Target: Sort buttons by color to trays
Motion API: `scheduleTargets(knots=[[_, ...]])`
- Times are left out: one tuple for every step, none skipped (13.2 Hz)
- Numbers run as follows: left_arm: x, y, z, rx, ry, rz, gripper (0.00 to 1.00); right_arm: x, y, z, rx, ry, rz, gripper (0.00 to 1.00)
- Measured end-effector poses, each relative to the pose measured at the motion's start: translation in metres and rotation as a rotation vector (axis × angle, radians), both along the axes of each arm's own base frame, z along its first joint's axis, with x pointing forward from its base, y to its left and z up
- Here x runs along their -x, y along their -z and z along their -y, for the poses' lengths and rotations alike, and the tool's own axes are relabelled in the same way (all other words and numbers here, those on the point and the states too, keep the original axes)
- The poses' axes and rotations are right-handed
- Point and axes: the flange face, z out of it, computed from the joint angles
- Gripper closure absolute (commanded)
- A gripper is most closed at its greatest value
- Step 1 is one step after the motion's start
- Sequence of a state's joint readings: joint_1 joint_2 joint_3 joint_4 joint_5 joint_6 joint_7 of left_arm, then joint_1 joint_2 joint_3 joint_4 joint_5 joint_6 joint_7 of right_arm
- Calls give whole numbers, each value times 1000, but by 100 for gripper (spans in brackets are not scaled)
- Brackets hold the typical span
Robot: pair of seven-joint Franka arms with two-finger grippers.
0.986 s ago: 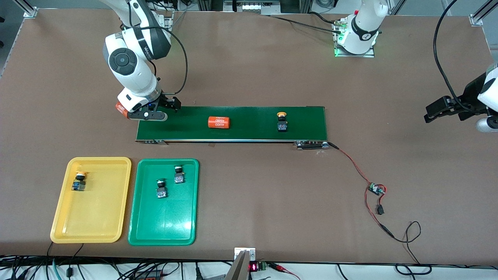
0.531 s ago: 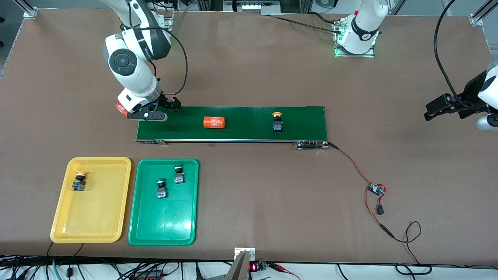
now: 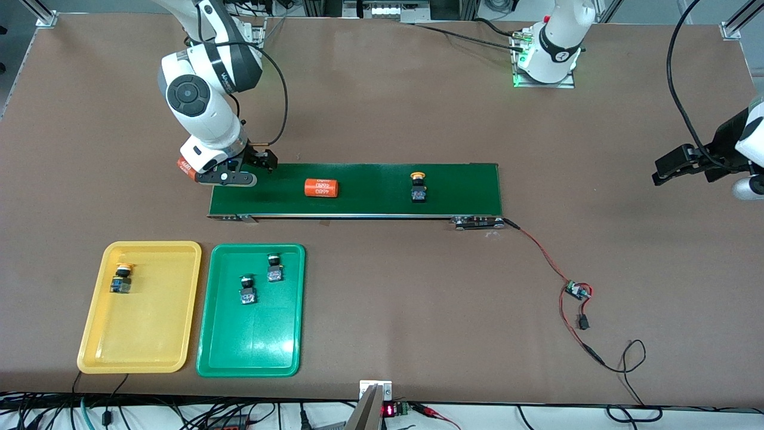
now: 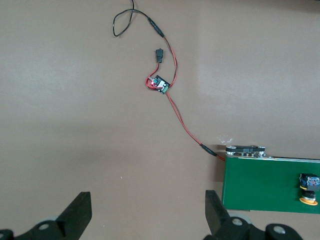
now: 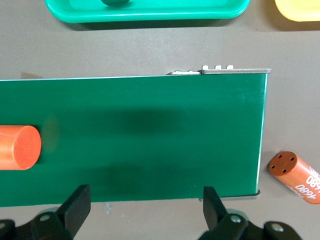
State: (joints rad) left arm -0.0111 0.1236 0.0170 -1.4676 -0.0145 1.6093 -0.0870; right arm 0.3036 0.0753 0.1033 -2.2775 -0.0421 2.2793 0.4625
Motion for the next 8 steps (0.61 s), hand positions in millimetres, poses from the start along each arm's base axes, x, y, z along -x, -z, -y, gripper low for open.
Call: scheduleTargets(knots=[[0,0,-2,2,-3,0,0,0,1,0,0,0,-1,0],[0,0,-3,8,-1,-1,0,0,2,0,1,1,-4,0],[0,0,-1,13,5,-1,0,0,3,0,2,1,-6,0],[0,0,5,14,16,-1,0,0,5,0,3,1,-8,0],[0,0,12,12,26,-1,0,0,5,1,3,1,-9,0],[0,1,16,7,31,-1,0,0,5,0,3,1,-10,0],[0,1,17,3,31,-1,0,0,5,0,3,1,-9,0],[0,1,15,1,26,-1,0,-1,4,0,2,1,-7,0]])
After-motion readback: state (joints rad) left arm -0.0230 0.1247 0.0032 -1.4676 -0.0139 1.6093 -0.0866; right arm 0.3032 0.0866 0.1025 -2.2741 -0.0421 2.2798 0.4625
